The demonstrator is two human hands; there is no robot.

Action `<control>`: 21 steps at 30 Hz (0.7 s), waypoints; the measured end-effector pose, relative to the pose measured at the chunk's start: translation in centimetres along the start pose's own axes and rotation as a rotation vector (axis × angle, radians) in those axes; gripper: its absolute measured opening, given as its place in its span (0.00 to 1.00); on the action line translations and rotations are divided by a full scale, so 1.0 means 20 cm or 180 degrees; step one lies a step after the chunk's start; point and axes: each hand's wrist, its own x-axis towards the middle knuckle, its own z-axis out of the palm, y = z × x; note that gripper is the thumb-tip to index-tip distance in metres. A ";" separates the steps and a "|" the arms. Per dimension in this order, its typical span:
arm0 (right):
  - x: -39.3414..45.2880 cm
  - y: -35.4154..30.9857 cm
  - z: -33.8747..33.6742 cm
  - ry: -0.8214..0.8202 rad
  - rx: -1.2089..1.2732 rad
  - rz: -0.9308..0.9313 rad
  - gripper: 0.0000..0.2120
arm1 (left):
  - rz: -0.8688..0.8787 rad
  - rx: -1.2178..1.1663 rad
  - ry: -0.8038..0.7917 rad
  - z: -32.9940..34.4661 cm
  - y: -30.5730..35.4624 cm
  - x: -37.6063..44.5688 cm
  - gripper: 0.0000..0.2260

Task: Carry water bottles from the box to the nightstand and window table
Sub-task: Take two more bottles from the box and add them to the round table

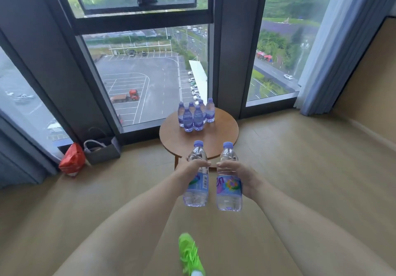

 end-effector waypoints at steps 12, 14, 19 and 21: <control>1.18 -0.60 -0.09 0.0310 0.0247 0.0044 0.08 | -0.0309 -0.0072 0.0007 0.04 0.51 1.34 0.30; 1.36 -0.67 -0.09 0.0412 0.0169 0.0091 0.16 | -0.0368 -0.0049 0.0011 0.01 0.58 1.50 0.30; 1.73 -0.77 -0.07 0.0726 -0.0045 0.0269 0.12 | -0.0646 -0.0272 -0.0025 -0.09 0.66 1.80 0.33; 1.87 -0.81 -0.07 0.0699 -0.0152 0.0342 0.13 | -0.0729 -0.0376 -0.0016 -0.12 0.68 1.91 0.35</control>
